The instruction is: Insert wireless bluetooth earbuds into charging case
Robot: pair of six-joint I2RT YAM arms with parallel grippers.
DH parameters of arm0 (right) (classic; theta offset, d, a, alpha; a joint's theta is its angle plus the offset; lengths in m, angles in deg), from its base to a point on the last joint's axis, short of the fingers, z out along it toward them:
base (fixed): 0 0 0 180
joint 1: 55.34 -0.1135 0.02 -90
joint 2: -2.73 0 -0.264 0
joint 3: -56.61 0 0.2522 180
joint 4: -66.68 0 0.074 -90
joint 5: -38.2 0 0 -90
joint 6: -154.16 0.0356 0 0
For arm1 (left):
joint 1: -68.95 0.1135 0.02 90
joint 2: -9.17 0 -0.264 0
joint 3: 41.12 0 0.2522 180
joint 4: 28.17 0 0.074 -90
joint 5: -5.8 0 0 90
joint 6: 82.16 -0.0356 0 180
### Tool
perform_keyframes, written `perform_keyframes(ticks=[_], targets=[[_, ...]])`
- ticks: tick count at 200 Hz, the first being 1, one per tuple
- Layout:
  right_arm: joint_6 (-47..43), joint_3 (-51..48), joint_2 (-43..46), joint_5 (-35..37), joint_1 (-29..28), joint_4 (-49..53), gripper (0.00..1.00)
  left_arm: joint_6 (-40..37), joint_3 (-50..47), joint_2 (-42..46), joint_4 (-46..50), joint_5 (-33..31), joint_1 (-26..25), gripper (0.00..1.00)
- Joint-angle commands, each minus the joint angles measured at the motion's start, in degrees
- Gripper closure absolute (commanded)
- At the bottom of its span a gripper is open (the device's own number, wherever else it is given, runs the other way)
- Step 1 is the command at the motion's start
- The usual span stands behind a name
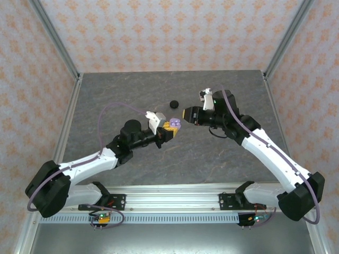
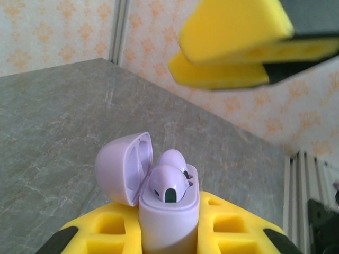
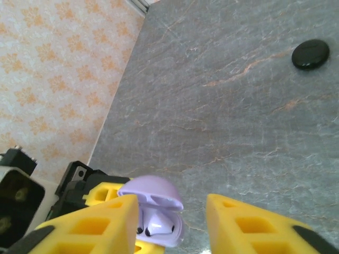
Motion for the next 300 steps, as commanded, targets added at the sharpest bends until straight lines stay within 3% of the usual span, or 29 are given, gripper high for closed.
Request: perform_keyframes(ticks=[1,45,117,300], targets=[[0.06,3.54,-2.00,0.80,-0.23,4.80,0.71,-11.19,4.11,2.11,11.13,2.47,-1.10,0.88],[0.82,6.67,-7.03,-3.95,-0.22,7.06,0.82,-16.64,6.47,2.02,16.92,2.13,-1.29,0.88],[-0.22,8.22,-11.67,-7.75,-0.36,8.94,0.83,-19.13,7.44,0.61,17.39,2.59,-1.86,0.88],[-4.30,7.70,-13.54,-9.13,-3.35,14.69,0.82,-11.98,8.95,-1.69,16.16,-4.78,-1.68,0.88]])
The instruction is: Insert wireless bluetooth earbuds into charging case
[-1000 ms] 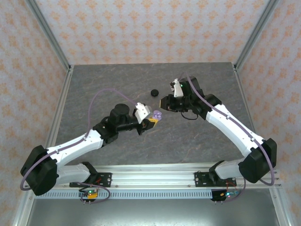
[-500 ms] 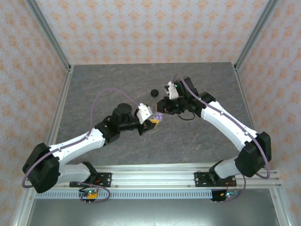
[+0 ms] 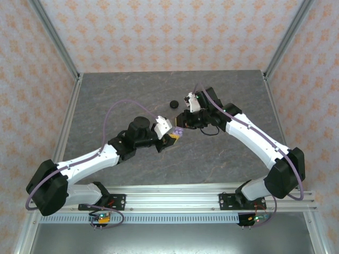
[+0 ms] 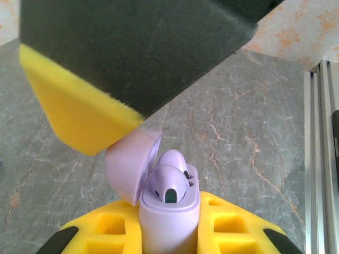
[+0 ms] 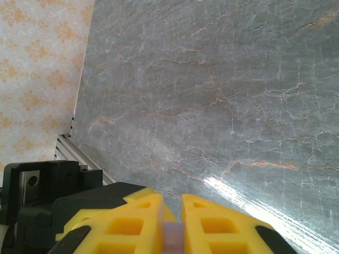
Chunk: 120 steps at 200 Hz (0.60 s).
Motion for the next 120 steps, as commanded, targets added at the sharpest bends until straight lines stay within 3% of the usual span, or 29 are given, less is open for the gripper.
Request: perform_keyframes(ticks=[1,80,120], targets=[[-1.18,-0.09,0.86,-1.13,-1.47,3.57,0.82,2.36,2.56,-0.45,-2.84,-3.34,0.35,0.88],[-1.19,0.46,2.39,3.18,-1.48,4.30,0.80,5.37,3.58,-1.73,-2.36,-4.93,1.01,0.87],[1.68,-0.04,4.83,14.22,-0.45,5.03,0.77,10.76,5.40,-4.12,-1.47,-7.46,2.22,0.87]])
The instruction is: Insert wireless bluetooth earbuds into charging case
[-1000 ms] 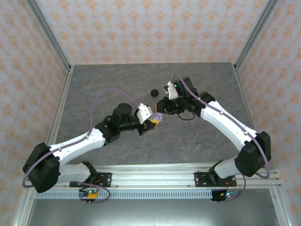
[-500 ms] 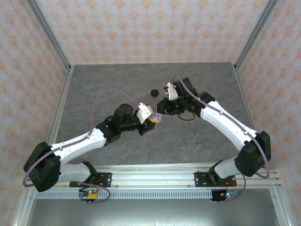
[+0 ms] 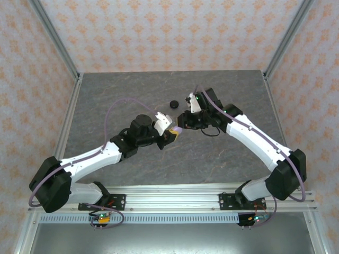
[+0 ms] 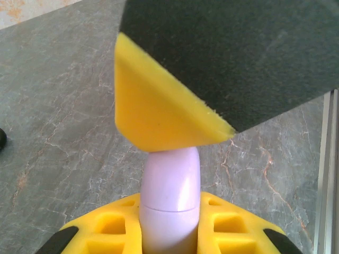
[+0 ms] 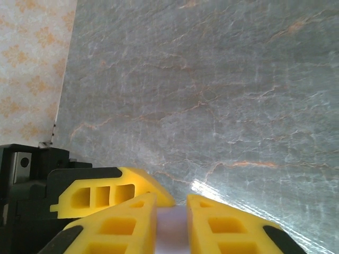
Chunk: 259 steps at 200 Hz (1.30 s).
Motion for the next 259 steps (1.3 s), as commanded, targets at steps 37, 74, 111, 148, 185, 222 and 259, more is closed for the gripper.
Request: perform_keyframes(ticks=[37,74,111,148,185,222,259], targets=[[5.98,-4.35,7.34,13.40,6.48,2.83,0.76,13.57,5.74,-5.82,-1.29,-3.41,4.52,0.87],[6.39,-7.82,10.05,14.51,9.54,3.06,0.76,22.54,9.54,-11.90,1.13,-3.62,7.22,0.90],[6.93,-10.25,11.25,14.86,10.47,2.71,0.76,30.85,15.93,-19.74,7.04,-2.99,9.42,0.90],[7.05,-11.93,11.98,14.98,10.51,2.50,0.76,36.50,20.03,-26.96,8.42,-1.70,11.25,0.90],[7.79,-13.71,12.29,14.15,10.51,1.52,0.76,38.52,24.55,-33.33,8.70,1.97,12.69,0.90],[7.89,-14.41,12.33,13.76,10.49,1.57,0.75,39.04,28.78,-38.07,11.21,3.08,13.13,0.90],[7.95,-14.63,12.34,13.61,10.56,1.19,0.75,38.75,32.79,-41.53,15.52,3.42,13.12,0.90]])
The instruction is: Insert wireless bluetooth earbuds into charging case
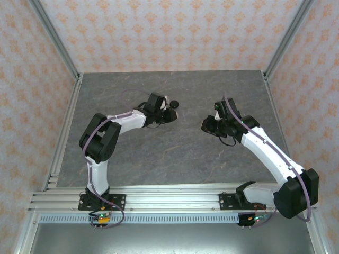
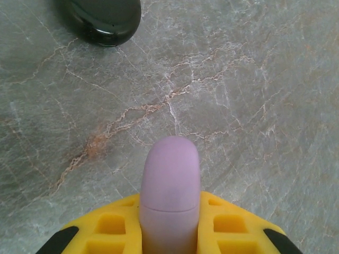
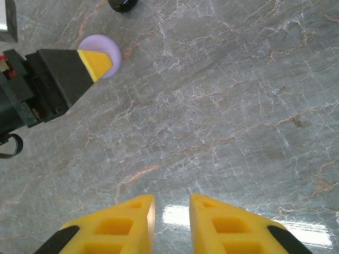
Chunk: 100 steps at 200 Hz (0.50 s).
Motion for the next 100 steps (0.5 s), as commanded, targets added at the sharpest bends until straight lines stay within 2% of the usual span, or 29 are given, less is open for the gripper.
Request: perform_keyframes(ticks=[1,100], targets=[[0.86,-0.67,1.14,0.60,0.25,-0.77,0.75,0.38,3.44,-1.50,4.67,1.26,0.35,0.90],[0.51,-0.59,-0.04,0.27,0.21,-0.93,0.75,-0.02,8.22,-6.86,10.58,0.21,0.41,0.87]])
